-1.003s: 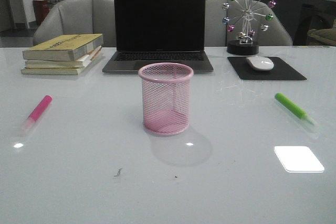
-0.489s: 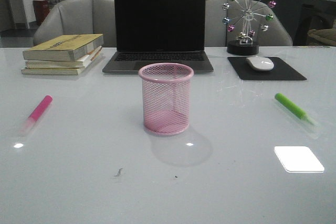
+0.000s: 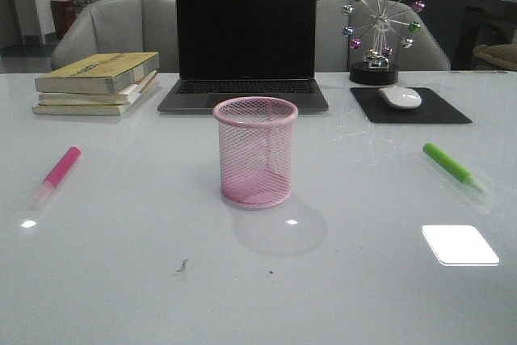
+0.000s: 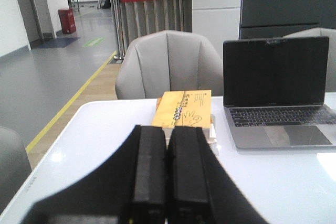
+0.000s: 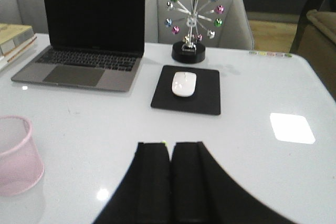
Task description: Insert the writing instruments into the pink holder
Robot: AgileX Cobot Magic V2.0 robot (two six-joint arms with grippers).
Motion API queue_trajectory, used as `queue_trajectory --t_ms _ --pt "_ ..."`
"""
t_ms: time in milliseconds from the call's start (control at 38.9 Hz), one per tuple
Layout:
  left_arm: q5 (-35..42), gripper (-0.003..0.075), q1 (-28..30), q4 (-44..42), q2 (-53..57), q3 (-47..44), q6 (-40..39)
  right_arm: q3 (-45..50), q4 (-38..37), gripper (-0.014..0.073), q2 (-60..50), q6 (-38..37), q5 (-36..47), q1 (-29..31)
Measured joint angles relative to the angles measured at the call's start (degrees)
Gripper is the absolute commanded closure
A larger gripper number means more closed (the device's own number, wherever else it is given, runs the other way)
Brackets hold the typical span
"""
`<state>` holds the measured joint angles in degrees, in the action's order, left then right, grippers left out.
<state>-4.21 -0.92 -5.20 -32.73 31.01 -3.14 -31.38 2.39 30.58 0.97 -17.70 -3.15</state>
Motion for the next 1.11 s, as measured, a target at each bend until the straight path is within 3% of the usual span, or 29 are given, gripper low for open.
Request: queue_trajectory --t_ms 77,180,257,772,926,1106 --pt "0.00 0.0548 0.00 0.00 -0.87 0.00 0.00 0.00 0.00 0.0353 1.43 -0.09 -1.48 0.00" --pt "0.00 0.0391 0.00 0.00 -1.59 0.00 0.00 0.00 0.00 0.0183 2.13 -0.09 -2.54 0.00" --pt "0.00 0.0281 0.00 0.00 -1.94 0.00 0.00 0.00 0.00 0.0119 2.17 -0.09 -2.83 0.00" --pt "0.00 0.0273 0.00 1.51 -2.07 -0.11 0.00 0.00 0.00 0.0116 4.99 -0.09 -3.84 0.00" --pt "0.00 0.0273 0.00 3.29 -2.07 -0.21 0.00 -1.33 1.04 0.0116 12.63 -0.09 -8.08 0.00" --pt "0.00 0.0273 0.00 3.53 -2.07 -0.21 0.00 -7.93 1.31 0.0116 28.75 -0.09 -11.33 0.00"
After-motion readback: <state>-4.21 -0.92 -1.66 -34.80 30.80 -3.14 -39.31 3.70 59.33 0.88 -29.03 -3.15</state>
